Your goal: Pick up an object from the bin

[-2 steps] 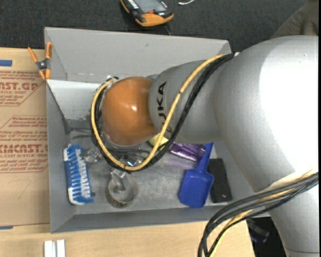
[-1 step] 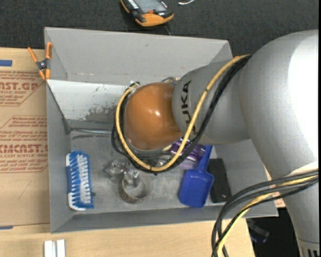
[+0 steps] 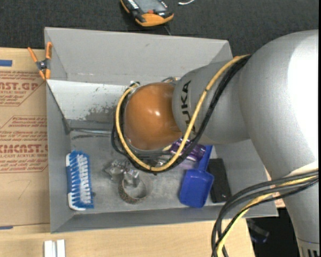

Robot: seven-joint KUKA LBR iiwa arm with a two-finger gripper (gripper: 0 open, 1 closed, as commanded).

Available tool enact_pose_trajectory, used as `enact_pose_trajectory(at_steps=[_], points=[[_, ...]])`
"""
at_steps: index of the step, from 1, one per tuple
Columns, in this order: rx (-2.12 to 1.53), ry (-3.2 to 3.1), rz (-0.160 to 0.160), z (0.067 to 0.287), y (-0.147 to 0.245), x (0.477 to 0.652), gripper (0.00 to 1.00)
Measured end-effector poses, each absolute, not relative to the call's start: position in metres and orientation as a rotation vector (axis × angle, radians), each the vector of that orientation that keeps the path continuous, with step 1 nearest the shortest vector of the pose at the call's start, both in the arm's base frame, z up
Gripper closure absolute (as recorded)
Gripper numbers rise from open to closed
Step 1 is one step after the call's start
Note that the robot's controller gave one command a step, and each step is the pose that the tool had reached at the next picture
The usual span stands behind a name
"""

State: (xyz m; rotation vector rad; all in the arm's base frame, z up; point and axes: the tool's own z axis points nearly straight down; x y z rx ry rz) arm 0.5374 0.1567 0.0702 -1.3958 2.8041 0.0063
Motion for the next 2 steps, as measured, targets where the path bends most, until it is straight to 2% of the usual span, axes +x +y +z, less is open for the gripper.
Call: enact_pose_trajectory(at_steps=[1,2], points=[[-1.445,2.781,0.009,0.162,0.153,0.548,1.00],[-1.483,2.767,0.013,0.258,0.154,0.532,1.00]])
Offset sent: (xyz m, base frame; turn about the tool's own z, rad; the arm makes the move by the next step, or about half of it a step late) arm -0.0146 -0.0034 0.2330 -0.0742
